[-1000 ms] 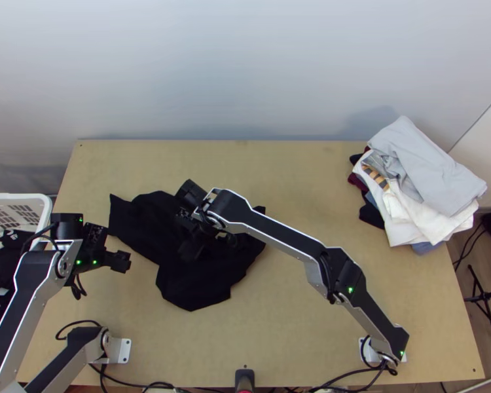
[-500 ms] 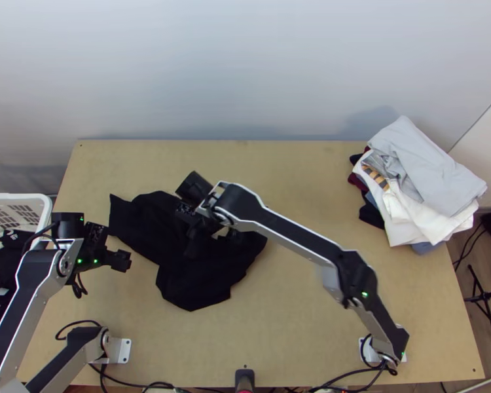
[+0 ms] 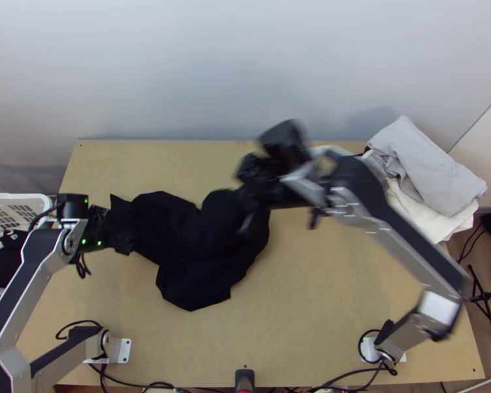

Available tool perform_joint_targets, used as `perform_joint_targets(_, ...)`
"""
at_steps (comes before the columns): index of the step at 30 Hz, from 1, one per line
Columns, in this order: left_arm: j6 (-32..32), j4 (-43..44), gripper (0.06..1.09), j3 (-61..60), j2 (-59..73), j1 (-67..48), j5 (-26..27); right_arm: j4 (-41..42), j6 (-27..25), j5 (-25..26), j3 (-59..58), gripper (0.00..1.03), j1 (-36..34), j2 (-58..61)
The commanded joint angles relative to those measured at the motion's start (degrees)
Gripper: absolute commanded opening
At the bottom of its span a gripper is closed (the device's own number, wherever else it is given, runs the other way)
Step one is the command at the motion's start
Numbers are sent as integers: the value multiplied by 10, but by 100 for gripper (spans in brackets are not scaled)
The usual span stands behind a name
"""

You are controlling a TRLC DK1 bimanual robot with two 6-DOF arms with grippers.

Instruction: Fold the t-shirt

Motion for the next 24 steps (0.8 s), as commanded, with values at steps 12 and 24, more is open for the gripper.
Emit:
perform_joint_targets(12, -15, 29, 103, 284, 339, -88, -5, -11, 3, -23, -317, 3, -126, -259)
perform_joint_targets(24, -10, -45, 103, 466, 510, -171, -5, 1, -21, -24, -369, 3, -132, -251)
